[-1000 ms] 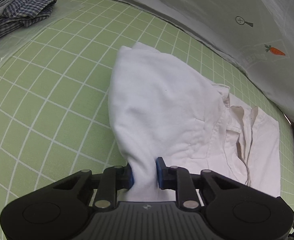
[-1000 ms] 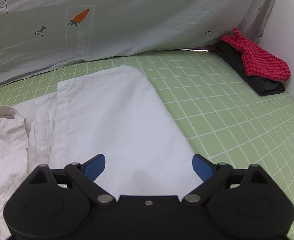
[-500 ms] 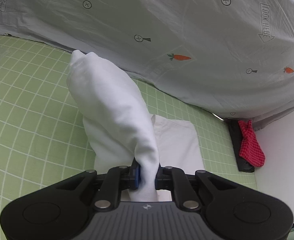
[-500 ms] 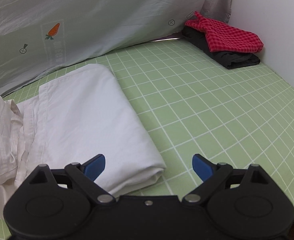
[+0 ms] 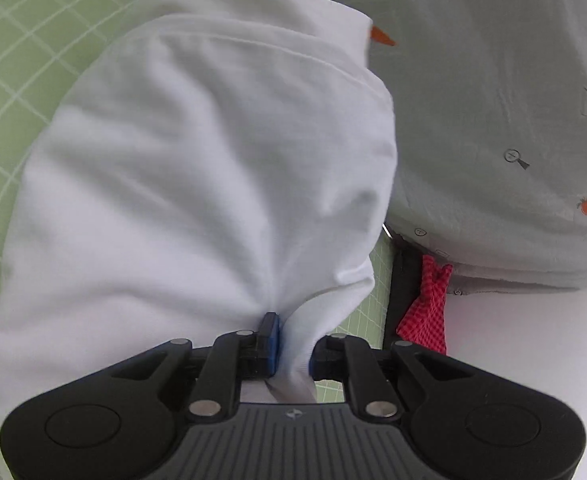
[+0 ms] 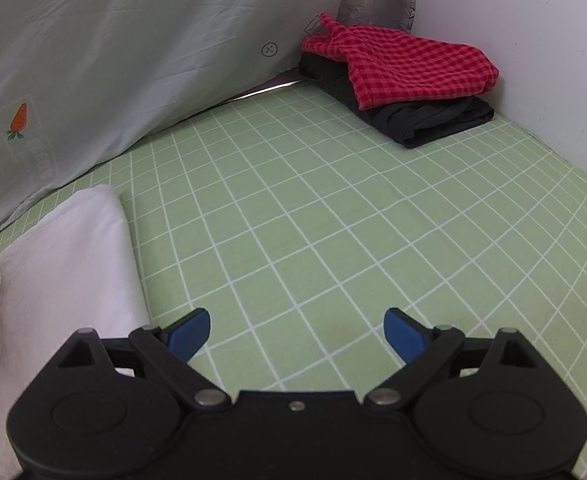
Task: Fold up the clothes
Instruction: 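Fold the shirt over onto itself with the left gripper and open it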
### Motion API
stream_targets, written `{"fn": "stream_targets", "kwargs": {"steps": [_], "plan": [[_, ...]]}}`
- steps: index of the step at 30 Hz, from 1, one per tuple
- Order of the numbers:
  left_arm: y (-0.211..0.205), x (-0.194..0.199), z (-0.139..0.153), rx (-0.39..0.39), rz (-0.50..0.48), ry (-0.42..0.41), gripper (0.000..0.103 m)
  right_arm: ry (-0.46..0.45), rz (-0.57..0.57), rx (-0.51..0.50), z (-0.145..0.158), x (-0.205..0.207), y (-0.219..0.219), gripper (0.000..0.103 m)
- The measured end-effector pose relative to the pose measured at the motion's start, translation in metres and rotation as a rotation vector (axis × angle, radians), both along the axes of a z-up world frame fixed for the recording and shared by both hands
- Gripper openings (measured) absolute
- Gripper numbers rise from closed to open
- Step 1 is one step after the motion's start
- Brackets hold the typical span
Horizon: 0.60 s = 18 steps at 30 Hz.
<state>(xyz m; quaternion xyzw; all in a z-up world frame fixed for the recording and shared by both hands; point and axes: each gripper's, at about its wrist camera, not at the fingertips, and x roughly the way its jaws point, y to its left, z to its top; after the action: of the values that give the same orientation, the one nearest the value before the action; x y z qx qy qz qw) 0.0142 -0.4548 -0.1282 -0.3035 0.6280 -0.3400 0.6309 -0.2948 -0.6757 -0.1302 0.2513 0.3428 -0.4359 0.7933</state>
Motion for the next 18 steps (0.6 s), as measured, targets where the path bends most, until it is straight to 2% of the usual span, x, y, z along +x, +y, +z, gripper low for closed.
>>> {"fn": "stream_targets", "kwargs": {"steps": [2, 3, 8, 14, 16, 17, 18], "plan": [[-0.009, 0.000, -0.029, 0.023, 0.059, 0.096, 0.014, 0.021, 0.021, 0.011, -0.006, 0.012, -0.017, 0.094], [-0.013, -0.001, -0.038, 0.036, 0.074, 0.115, 0.016, 0.032, 0.035, 0.016, -0.009, 0.017, -0.022, 0.094], [-0.026, -0.006, -0.041, 0.089, 0.065, 0.069, 0.016, 0.054, 0.110, 0.017, -0.015, 0.034, -0.016, 0.094], [-0.027, -0.002, -0.036, 0.083, 0.052, 0.090, 0.019, 0.079, 0.197, 0.015, -0.022, 0.053, -0.007, 0.094], [-0.028, -0.003, -0.024, 0.082, 0.035, 0.063, 0.025, 0.079, 0.211, 0.001, -0.017, 0.052, 0.002, 0.094], [-0.027, -0.005, -0.015, 0.064, 0.028, 0.042, 0.039, 0.079, 0.218, -0.006, -0.015, 0.051, 0.007, 0.094], [-0.026, -0.007, -0.006, 0.045, 0.021, 0.021, 0.062, 0.080, 0.225, -0.013, -0.012, 0.051, 0.011, 0.094]]}}
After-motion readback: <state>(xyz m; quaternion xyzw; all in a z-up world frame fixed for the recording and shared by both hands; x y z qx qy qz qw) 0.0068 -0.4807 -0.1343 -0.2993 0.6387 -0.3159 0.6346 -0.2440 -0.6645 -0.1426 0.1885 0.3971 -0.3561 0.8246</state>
